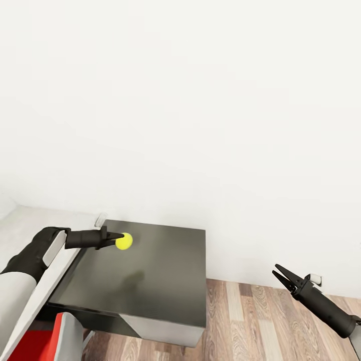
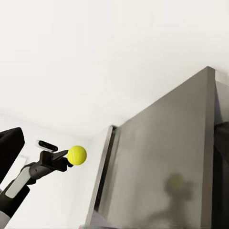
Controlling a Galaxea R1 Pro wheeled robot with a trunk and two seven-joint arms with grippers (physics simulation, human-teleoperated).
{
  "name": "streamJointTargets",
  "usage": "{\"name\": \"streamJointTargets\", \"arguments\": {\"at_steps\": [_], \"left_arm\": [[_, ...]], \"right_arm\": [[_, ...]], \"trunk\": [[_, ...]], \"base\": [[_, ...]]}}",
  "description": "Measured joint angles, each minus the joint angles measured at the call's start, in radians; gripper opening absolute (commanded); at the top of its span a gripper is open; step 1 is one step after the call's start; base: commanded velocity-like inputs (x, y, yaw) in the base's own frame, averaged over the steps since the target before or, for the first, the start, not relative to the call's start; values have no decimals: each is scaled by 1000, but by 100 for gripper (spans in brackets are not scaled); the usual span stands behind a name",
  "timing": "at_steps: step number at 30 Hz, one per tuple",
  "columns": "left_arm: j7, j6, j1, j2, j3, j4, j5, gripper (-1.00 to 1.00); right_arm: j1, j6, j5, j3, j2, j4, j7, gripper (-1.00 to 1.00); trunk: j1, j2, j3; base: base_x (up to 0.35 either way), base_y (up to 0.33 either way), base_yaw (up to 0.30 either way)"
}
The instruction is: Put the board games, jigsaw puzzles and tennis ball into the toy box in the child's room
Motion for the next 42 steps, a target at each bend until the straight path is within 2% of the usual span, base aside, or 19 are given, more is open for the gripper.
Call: {"name": "streamJointTargets", "arguments": {"at_steps": [23, 37, 42], "left_arm": [[-3, -1, 0, -4, -3, -1, 0, -100], [-6, 0, 0, -3, -2, -4, 1, -100], [-51, 0, 0, -3, -6, -4, 0, -100]], "right_arm": [[0, 2, -1, 0, 2, -3, 9, 100], [1, 1, -2, 0, 8, -3, 10, 100], [1, -23, -3, 0, 8, -2, 11, 100]], "trunk": [[0, 0, 1], [0, 0, 21], [0, 0, 29]], "base": [[-34, -70, 0], [0, -10, 0], [0, 0, 0]]}}
